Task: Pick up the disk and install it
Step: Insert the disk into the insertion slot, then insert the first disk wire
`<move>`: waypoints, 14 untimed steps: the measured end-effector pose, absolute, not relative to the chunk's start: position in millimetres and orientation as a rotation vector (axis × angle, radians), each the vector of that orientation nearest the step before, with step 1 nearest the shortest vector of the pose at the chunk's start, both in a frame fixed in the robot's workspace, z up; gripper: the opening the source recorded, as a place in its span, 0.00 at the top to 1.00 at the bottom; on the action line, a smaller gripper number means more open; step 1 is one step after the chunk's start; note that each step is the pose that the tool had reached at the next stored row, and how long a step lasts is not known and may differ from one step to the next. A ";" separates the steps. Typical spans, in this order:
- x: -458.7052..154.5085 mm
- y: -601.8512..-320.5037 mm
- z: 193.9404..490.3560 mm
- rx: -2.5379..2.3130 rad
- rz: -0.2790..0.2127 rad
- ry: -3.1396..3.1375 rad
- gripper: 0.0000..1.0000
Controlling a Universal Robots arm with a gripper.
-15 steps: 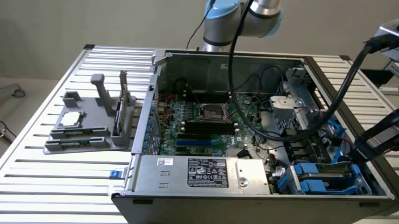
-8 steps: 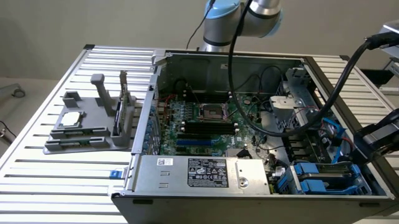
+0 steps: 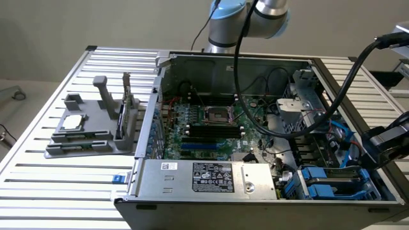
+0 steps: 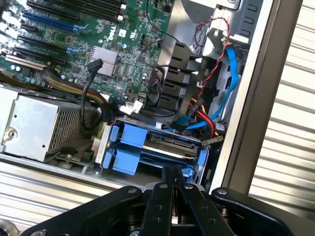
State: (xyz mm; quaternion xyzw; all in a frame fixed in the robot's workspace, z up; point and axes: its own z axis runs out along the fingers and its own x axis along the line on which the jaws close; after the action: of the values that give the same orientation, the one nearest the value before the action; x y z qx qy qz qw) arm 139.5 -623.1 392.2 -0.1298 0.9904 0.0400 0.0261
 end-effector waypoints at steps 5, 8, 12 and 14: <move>139.5 -623.1 392.2 -0.390 0.123 3.062 0.86; 139.5 -623.1 392.2 -0.382 0.123 3.063 0.86; 139.5 -623.1 392.3 -0.373 0.123 3.064 0.86; 139.5 -623.1 392.2 -0.371 0.123 3.064 0.86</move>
State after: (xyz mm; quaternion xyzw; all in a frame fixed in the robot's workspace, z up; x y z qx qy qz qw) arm 139.5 -623.1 392.2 -0.1199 0.9916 0.0398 0.0265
